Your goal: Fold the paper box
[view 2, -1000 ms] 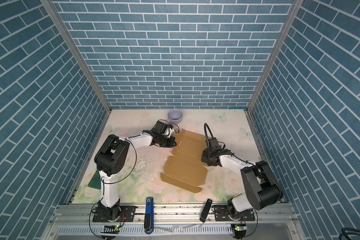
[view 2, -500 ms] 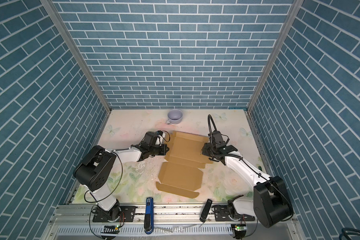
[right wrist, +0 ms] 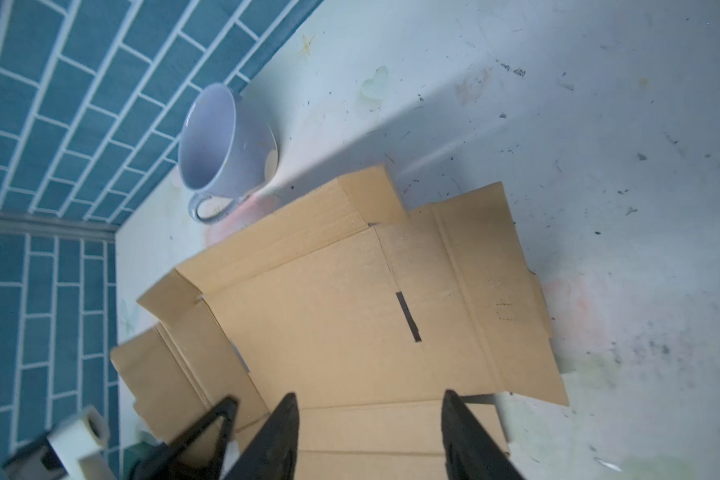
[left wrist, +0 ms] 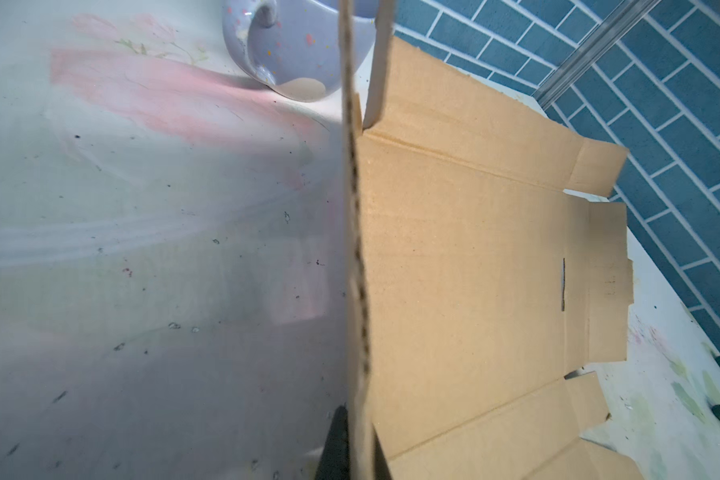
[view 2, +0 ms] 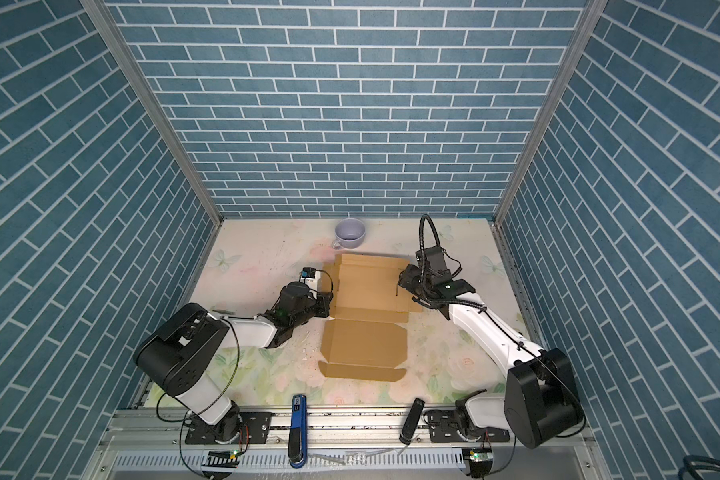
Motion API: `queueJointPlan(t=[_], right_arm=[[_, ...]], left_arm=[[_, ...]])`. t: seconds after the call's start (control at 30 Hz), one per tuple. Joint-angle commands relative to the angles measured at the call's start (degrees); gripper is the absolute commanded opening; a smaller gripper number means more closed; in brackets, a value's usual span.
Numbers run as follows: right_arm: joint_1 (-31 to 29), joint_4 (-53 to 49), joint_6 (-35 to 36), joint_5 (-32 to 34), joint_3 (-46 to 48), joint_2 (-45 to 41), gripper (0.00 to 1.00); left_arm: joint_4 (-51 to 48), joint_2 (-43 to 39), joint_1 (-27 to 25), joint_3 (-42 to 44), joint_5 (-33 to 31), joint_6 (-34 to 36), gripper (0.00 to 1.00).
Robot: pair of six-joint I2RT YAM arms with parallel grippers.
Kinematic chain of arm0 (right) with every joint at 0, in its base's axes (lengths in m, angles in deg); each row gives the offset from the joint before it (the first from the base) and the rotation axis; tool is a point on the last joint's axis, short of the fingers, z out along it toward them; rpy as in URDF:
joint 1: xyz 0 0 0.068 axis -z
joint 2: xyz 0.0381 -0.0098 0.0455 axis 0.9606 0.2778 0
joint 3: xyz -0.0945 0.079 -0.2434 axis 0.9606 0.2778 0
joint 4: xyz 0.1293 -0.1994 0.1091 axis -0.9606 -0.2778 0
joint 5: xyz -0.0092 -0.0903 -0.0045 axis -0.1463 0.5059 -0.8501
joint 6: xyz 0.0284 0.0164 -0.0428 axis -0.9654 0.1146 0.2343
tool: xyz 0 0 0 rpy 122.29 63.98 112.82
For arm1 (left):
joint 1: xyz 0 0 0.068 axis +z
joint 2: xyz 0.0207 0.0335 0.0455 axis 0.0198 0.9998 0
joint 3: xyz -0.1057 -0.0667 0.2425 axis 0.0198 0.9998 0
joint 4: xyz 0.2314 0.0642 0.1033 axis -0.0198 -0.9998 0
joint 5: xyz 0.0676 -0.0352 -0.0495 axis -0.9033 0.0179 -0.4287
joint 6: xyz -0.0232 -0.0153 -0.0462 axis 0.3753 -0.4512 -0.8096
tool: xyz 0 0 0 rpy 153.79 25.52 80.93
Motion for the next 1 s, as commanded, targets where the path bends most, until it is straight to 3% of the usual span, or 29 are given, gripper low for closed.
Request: queueJointPlan(t=[0.0, 0.33, 0.57, 0.97], right_arm=[[-0.9, 6.0, -11.7, 2.1, -1.7, 1.4, 0.58], [-5.6, 7.3, -28.3, 11.5, -5.6, 4.7, 0.66], [-8.8, 6.5, -32.4, 13.5, -13.8, 11.8, 0.69], [-10.5, 8.3, -38.6, 15.4, -20.1, 20.7, 0.69]], left_arm=[[11.1, -0.2, -1.0, 2.7, -5.6, -0.2, 0.0], [24.9, 3.4, -2.2, 8.4, -8.4, -0.5, 0.0], [27.5, 5.4, -3.1, 9.0, -7.9, 0.0, 0.0], [31.9, 6.4, -3.1, 10.9, -6.3, 0.4, 0.0]])
